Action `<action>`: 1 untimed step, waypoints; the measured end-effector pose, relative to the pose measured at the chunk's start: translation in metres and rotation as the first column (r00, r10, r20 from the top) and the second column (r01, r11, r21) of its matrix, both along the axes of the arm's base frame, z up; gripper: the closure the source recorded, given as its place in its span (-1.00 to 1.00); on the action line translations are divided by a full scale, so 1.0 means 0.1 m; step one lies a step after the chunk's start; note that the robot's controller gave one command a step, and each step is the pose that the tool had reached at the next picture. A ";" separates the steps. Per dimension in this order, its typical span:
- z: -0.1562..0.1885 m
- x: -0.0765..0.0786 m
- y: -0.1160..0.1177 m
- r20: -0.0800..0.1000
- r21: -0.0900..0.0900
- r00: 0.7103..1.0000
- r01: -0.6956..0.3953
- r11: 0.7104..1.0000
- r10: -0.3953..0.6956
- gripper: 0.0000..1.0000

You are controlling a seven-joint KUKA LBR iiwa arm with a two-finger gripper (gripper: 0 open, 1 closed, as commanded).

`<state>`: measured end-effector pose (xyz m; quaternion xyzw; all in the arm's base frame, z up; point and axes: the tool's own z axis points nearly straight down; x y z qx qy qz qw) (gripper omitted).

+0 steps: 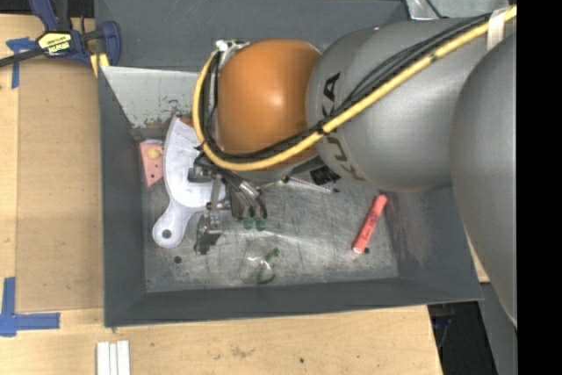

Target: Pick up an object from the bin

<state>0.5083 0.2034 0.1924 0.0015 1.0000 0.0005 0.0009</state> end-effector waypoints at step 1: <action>0.00 0.00 0.00 0.000 0.000 1.000 0.000 1.000 0.000 -1.00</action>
Offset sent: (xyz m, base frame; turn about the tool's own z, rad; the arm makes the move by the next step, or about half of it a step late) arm 0.0164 0.0330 -0.0439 -0.3938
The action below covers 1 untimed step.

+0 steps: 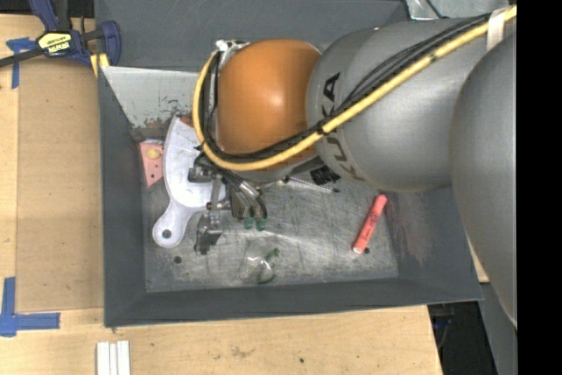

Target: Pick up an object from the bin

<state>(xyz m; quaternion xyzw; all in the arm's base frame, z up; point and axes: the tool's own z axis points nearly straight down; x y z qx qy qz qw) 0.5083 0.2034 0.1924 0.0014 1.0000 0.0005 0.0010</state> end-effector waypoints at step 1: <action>-0.17 0.09 0.15 0.004 -0.001 0.984 -0.181 0.984 0.181 -1.00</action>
Offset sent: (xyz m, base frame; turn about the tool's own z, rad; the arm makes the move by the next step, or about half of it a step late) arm 0.0297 0.0318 -0.0488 -0.2695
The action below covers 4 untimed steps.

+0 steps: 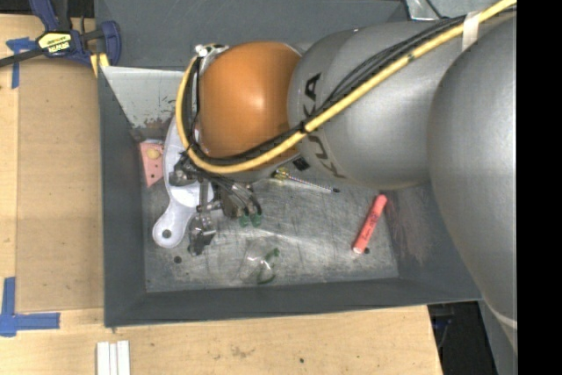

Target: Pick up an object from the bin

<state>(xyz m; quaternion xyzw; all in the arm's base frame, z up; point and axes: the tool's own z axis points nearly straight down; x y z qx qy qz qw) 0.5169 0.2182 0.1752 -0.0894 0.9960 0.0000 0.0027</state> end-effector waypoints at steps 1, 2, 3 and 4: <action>-0.19 0.10 0.11 -0.002 0.001 0.984 -0.179 0.984 0.179 -1.00; -0.65 0.20 0.11 0.005 0.003 0.998 -0.061 0.998 0.061 -1.00; -0.97 0.25 0.13 -0.001 0.001 0.977 -0.215 0.977 0.215 1.00; -0.97 0.25 0.13 -0.001 0.001 0.977 -0.214 0.977 0.214 1.00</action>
Offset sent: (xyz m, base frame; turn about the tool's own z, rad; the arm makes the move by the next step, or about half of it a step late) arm 0.0219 0.0110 -0.1052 -0.0026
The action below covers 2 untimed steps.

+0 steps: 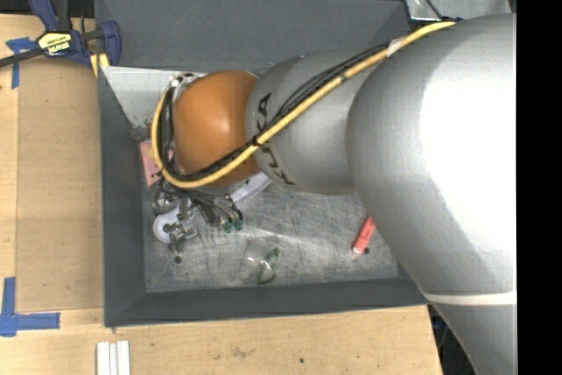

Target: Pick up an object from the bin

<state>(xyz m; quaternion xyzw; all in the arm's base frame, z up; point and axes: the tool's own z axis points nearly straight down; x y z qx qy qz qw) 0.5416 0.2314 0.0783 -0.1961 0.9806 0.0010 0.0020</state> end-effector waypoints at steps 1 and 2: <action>0.42 -0.03 -0.04 -0.010 -0.005 1.000 -0.001 1.000 0.001 1.00; 1.61 0.18 -0.19 -0.002 -0.002 1.000 0.031 1.000 -0.031 1.00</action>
Offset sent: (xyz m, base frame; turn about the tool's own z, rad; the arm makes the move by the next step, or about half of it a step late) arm 0.0171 -0.0190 0.1612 0.0276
